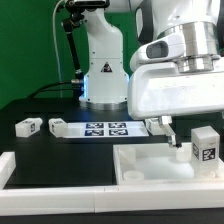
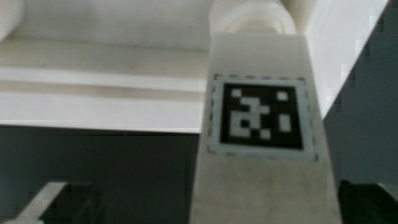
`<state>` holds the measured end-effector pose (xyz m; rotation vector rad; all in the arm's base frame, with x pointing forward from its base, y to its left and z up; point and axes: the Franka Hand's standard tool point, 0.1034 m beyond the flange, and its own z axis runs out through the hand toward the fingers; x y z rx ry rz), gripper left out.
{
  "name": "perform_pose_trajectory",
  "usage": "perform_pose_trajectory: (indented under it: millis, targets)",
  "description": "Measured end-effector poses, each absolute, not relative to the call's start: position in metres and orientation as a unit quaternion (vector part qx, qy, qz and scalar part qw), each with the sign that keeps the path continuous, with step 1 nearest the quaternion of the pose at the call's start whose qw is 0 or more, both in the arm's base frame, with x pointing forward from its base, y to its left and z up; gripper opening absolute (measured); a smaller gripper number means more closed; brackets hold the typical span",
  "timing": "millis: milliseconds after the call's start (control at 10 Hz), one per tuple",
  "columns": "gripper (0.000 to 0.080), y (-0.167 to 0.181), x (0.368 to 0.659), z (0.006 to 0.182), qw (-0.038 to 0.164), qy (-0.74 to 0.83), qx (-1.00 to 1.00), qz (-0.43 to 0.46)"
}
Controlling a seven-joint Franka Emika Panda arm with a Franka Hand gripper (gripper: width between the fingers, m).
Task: Assemble square table
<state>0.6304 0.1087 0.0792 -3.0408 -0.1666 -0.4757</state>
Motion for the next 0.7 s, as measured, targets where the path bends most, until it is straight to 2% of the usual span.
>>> perform_pose_trajectory:
  millis: [400, 700]
  targets:
    - [0.0649, 0.1177, 0.6244, 0.0777, 0.038, -0.049, -0.998, -0.009]
    - [0.0649, 0.1163, 0.6279, 0.0781, 0.038, -0.047, -0.998, -0.014]
